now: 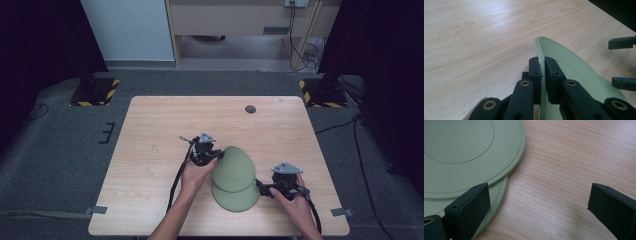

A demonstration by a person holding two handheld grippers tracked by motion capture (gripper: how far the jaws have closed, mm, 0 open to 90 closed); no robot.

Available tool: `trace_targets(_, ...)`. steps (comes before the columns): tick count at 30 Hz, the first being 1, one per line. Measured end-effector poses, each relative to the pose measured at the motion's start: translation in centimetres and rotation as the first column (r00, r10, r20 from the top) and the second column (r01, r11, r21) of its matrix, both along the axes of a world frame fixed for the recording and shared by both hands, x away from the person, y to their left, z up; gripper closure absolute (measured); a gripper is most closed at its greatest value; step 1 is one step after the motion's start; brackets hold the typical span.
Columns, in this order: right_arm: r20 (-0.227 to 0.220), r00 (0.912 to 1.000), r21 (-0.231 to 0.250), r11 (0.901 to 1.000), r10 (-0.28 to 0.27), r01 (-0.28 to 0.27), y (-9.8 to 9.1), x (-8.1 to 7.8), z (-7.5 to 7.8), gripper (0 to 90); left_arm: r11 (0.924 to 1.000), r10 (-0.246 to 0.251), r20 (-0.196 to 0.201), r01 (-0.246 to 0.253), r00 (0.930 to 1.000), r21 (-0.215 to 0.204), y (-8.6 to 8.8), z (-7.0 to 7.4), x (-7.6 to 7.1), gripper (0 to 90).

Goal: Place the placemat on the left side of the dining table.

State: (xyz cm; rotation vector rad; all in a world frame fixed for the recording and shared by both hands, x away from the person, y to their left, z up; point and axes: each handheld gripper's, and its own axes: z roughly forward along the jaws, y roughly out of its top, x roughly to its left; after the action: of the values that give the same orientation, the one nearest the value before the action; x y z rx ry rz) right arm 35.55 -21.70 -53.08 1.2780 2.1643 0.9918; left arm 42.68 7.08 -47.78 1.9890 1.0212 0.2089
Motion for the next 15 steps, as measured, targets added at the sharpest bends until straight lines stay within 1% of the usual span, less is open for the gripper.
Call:
trace_targets(8,-0.004,0.9999,-0.001,0.9999,-0.011,0.011,-0.4,0.1,0.0,4.5,0.9999,-0.011,0.017,0.011,0.9998,0.010,-0.3,1.0,0.1,85.1)
trace_targets(15,-0.006,0.9998,0.001,0.9998,-0.022,0.022,-0.6,0.2,-0.1,4.6,0.9998,-0.020,0.034,0.020,0.9992,0.008,-0.2,1.9,0.1,85.2)
